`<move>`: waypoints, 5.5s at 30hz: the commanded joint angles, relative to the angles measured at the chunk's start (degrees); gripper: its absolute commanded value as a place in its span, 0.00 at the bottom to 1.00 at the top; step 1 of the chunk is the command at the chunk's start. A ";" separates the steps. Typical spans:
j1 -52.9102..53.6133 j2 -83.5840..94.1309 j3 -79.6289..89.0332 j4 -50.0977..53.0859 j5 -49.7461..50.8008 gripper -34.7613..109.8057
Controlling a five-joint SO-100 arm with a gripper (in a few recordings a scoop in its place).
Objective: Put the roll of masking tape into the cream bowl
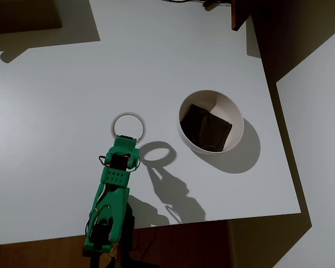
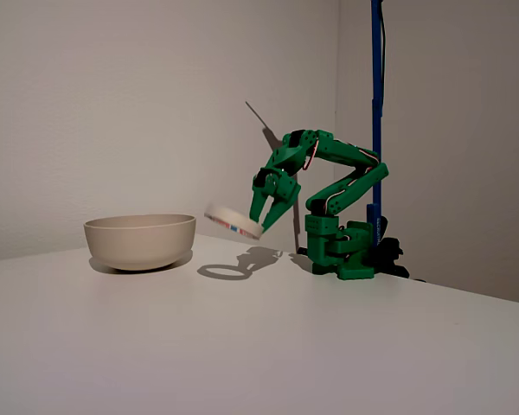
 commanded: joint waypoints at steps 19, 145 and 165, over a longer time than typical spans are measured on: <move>28.21 -18.02 -40.96 2.02 1.23 0.18; -18.81 28.92 10.81 8.26 -2.64 0.18; -19.34 33.40 22.94 11.25 -3.96 0.18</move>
